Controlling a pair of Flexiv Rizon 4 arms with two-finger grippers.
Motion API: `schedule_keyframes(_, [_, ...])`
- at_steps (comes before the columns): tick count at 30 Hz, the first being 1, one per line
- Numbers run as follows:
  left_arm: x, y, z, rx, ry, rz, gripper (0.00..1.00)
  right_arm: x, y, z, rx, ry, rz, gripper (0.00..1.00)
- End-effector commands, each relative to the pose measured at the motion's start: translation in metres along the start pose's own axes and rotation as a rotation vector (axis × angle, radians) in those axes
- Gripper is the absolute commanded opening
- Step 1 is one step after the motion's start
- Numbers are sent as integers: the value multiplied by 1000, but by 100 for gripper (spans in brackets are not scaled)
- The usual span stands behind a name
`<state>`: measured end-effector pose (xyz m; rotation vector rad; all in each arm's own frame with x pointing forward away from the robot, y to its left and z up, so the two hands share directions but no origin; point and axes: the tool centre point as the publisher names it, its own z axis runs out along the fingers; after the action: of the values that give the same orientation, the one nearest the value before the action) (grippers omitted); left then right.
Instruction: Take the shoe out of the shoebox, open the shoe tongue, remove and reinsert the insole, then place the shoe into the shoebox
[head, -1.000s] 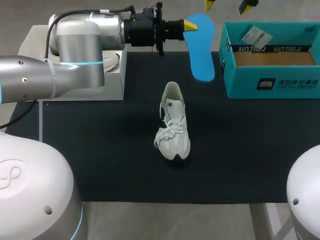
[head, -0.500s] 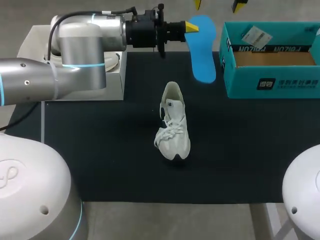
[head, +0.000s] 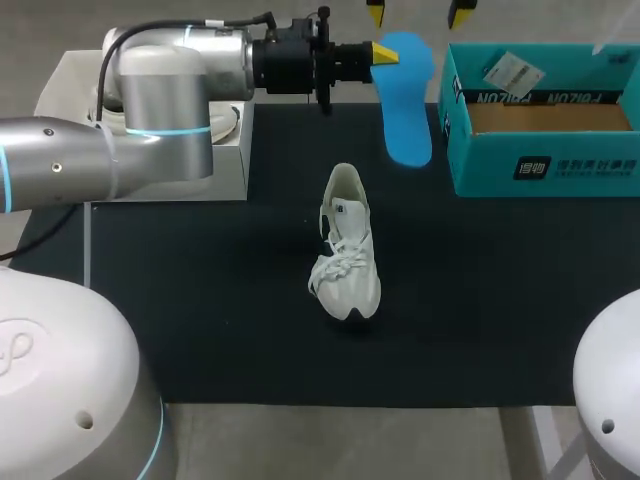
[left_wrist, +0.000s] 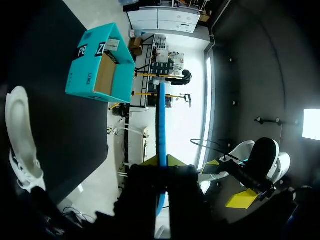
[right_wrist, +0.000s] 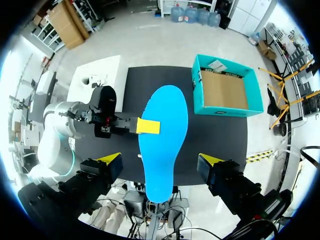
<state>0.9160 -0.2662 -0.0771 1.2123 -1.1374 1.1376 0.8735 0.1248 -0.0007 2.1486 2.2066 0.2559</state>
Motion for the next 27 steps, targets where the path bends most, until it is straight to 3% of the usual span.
schedule_keyframes(1, [0,0,0,0,1,0,0,1,-2,1,-4,18,1,100])
schedule_keyframes(27, [0,0,0,-5,13,-14,0,1,-2,1,0,26,-1,100])
